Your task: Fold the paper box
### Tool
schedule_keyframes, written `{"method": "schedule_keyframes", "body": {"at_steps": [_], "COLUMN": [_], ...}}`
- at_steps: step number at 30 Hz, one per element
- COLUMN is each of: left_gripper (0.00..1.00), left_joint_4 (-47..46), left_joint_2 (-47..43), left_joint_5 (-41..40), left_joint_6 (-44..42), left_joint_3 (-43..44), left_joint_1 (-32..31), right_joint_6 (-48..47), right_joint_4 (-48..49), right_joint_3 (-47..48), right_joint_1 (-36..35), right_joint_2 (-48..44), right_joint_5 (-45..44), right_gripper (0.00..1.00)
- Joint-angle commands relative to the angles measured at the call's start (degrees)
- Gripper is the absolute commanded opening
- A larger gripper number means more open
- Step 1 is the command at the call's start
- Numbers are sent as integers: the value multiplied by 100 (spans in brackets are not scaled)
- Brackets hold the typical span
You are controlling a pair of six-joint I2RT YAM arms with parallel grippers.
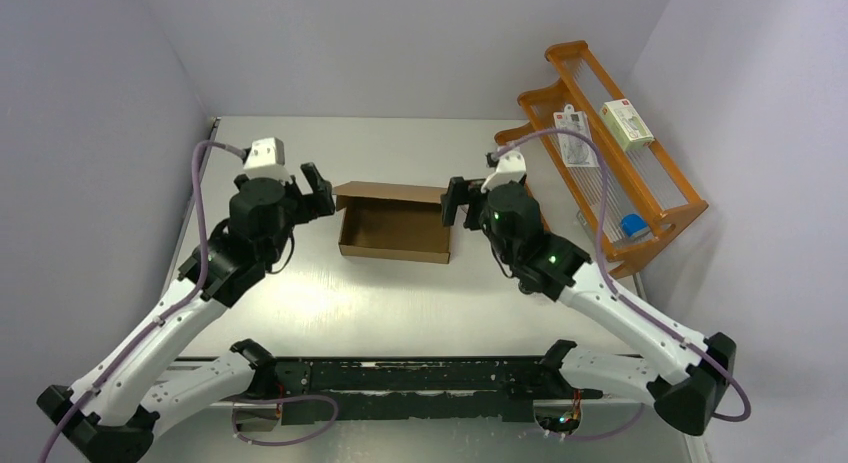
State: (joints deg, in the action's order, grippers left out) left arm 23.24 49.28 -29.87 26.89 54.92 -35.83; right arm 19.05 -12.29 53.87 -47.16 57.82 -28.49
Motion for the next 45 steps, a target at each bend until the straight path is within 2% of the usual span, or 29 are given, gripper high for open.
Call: {"method": "schedule_keyframes", "body": {"at_steps": [1,6,13,19,28,45], "left_gripper": [96,96,92,90,82,77], "left_joint_4": [74,70,-206,-430,-536,-975], "left_joint_2": [601,1717,2633,2667,2732,2692], "left_joint_5": [-464,-63,1316,1767,2247,2160], "left_joint_6": [-600,-827,-850,-783,-588,-349], "left_joint_3": [686,1494,1409,930,359,-490], "left_joint_1": [29,360,1052,1061,1061,1061], "right_joint_6": [-278,-178,-100,-61,99,271], "right_joint_4": [-447,-93,-9,77,428,1150], "right_joint_3": [541,861,920,583,-179,-992], "right_joint_1": [590,1354,1509,1527,1533,1532], "right_joint_2": [611,1341,1879,1859,1738,1872], "right_joint_5": [368,1256,1646,1857,2073,2341], "right_gripper": [99,99,99,98,94,89]}}
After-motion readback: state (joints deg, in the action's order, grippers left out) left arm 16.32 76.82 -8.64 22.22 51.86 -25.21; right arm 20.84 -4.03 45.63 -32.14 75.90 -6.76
